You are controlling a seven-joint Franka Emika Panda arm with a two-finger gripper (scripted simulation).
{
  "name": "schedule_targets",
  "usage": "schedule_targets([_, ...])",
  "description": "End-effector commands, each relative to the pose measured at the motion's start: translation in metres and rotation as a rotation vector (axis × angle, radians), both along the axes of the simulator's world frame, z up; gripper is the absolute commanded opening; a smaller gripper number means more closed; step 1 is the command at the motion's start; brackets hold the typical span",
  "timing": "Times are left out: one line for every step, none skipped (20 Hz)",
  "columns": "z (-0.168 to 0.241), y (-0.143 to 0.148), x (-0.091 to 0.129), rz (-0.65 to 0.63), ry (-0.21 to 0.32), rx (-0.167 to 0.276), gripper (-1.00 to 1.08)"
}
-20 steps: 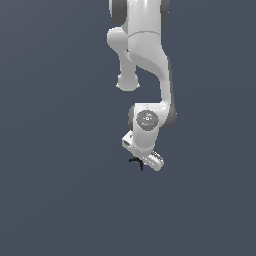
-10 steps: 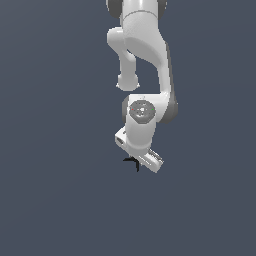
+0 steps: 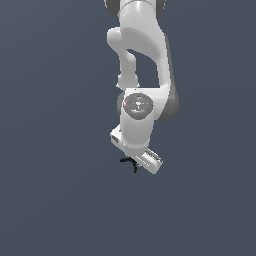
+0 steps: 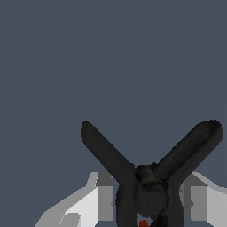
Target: Pick up the object and move it to a goal position.
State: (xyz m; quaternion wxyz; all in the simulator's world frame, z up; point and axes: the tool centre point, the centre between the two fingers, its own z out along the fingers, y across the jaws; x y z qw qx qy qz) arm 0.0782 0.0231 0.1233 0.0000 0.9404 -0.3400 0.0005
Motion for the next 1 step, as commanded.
schedule_targets([0.0011,-0.0001,0.0009,0.001,0.001,0.0,-1.0])
